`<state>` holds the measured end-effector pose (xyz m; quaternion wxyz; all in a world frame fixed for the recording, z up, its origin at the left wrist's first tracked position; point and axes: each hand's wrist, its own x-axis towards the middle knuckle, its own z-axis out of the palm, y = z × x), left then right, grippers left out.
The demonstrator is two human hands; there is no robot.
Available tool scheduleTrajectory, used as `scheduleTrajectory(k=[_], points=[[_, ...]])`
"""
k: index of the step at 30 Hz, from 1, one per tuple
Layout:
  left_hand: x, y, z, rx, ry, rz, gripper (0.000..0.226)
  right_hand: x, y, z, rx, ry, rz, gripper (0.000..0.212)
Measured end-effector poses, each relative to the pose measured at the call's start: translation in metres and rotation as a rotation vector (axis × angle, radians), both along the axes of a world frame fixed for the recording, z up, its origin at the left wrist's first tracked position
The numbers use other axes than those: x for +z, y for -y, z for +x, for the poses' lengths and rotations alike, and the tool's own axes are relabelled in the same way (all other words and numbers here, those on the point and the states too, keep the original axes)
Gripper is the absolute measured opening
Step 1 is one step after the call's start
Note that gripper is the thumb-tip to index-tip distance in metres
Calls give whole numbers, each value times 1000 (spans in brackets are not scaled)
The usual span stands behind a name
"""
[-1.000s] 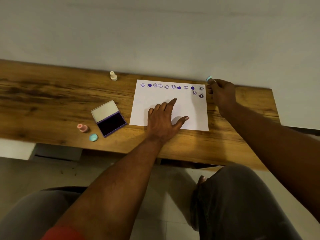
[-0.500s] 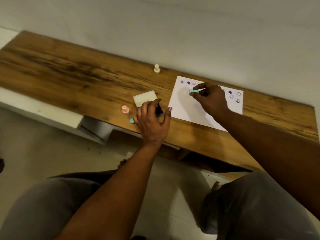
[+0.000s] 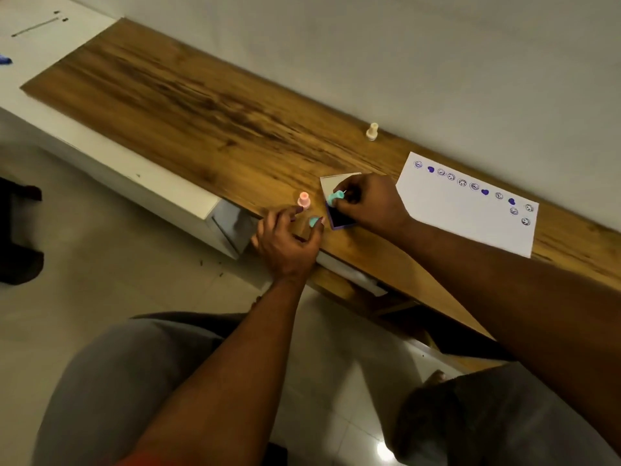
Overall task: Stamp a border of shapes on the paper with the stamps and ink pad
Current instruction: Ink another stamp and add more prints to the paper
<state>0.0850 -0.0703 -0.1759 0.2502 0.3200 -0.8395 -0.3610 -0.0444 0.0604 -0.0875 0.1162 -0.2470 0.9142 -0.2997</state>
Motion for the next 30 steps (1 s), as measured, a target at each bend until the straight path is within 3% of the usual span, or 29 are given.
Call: scheduleTrajectory(k=[7,11,30], points=[[-11,-3,2,-5,12,-80,47,-7,16,16,150,-57,55,35],[-10,-4,3,8,10,-63,38,-9,22,22,122,-66,72,37],[-12,-4,1,16,43,-49,40,-21,25,20,100,-61,125,41]])
